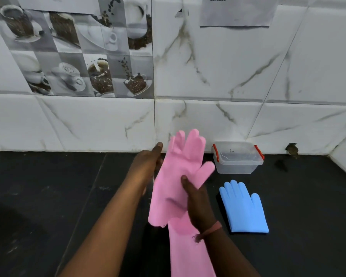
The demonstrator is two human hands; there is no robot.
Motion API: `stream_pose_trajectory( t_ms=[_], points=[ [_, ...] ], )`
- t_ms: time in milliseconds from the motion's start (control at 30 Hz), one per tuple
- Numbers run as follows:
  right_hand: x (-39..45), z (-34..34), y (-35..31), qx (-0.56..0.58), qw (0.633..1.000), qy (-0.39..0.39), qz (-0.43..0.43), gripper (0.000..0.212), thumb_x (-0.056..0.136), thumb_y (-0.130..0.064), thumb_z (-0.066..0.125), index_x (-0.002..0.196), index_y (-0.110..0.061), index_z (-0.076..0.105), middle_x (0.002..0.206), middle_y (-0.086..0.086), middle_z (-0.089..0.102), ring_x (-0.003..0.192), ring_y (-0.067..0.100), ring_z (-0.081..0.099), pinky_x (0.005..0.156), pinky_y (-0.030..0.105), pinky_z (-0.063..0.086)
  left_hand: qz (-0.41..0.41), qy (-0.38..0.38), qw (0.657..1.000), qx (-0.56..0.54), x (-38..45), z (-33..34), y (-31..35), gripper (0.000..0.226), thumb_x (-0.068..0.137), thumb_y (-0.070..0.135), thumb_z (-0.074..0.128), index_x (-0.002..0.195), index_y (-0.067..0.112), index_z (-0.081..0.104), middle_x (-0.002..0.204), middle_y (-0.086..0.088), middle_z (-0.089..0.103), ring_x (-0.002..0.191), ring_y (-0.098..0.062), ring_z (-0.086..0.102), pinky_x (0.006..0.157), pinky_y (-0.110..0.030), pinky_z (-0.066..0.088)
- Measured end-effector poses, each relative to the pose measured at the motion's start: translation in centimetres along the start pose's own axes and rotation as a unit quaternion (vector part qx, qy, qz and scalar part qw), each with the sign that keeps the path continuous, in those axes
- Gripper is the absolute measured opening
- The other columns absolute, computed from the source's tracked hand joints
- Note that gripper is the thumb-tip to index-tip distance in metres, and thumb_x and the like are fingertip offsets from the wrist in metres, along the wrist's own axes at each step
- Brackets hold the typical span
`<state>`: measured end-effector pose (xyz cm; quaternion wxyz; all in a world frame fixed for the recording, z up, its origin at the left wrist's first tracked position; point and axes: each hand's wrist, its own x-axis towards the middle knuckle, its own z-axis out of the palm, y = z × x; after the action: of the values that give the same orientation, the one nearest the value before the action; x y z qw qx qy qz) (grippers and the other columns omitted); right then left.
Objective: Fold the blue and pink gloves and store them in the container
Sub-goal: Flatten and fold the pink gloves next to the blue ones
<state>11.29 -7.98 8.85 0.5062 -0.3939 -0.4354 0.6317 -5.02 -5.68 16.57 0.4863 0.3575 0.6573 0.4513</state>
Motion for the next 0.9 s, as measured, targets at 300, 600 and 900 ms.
stream_pose_trajectory(
  t_ms=[300, 600, 900],
  points=[
    [-2.2, -7.4, 5.1, -0.061, 0.948, 0.046, 0.31, 0.031, 0.092, -0.017, 0.067, 0.122, -0.01, 0.062, 0.106, 0.013, 0.074, 0.101, 0.028, 0.068, 0.084, 0.043, 0.059, -0.262, -0.147, 0.936, -0.183, -3.5, 4.4, -13.4, 0.039, 0.098, 0.01, 0.061, 0.136, 0.003, 0.062, 0.126, -0.025, 0.071, 0.118, -0.043, 0.067, 0.105, -0.054, 0.052],
    [-2.4, -8.6, 5.7, -0.293, 0.933, 0.076, 0.194, 0.016, 0.096, -0.024, 0.059, 0.109, -0.029, 0.052, 0.113, -0.003, 0.062, 0.093, 0.005, 0.058, 0.073, 0.023, 0.047, -0.177, -0.004, 0.979, -0.103, -4.2, 7.9, -15.4, 0.038, 0.097, 0.006, 0.05, 0.133, 0.017, 0.057, 0.12, -0.007, 0.068, 0.105, -0.03, 0.066, 0.086, -0.045, 0.061],
    [-1.3, -8.7, 6.4, -0.187, 0.97, 0.071, 0.139, 0.022, 0.097, -0.03, 0.06, 0.119, -0.032, 0.061, 0.115, -0.009, 0.069, 0.105, 0.011, 0.066, 0.081, 0.028, 0.054, -0.121, 0.007, 0.984, -0.134, -2.9, 7.6, -15.5, 0.039, 0.093, -0.002, 0.048, 0.125, 0.017, 0.062, 0.115, -0.009, 0.073, 0.105, -0.032, 0.071, 0.095, -0.053, 0.059]
  ],
)
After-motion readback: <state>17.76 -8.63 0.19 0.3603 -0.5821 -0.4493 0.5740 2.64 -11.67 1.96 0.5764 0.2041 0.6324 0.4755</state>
